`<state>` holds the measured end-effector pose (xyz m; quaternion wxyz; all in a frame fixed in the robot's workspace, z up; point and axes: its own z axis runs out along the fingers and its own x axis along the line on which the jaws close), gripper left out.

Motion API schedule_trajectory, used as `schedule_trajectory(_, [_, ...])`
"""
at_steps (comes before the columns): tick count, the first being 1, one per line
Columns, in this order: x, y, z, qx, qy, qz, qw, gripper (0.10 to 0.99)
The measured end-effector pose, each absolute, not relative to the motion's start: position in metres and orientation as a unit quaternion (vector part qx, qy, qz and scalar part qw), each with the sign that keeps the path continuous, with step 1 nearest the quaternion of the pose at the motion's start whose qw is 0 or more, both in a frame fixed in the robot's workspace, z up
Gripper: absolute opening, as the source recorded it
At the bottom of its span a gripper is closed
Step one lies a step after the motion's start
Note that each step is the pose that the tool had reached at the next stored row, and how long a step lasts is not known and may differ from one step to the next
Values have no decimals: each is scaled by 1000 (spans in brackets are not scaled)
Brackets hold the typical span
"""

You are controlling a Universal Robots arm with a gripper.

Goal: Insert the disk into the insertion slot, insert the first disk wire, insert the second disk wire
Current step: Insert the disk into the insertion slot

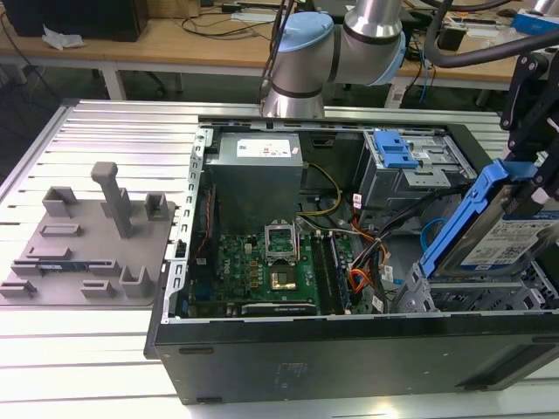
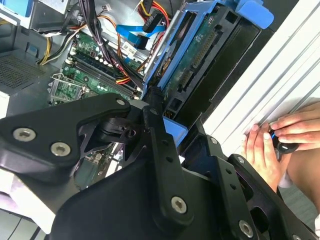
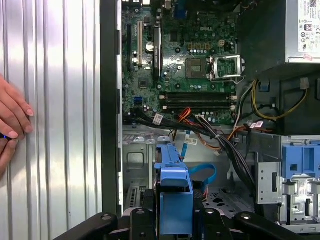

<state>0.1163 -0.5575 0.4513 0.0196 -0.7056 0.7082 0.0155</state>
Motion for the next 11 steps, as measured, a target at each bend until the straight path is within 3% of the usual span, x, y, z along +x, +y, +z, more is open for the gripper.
schedule_trajectory(11, [116,-558,438,-706,708,17,19,365])
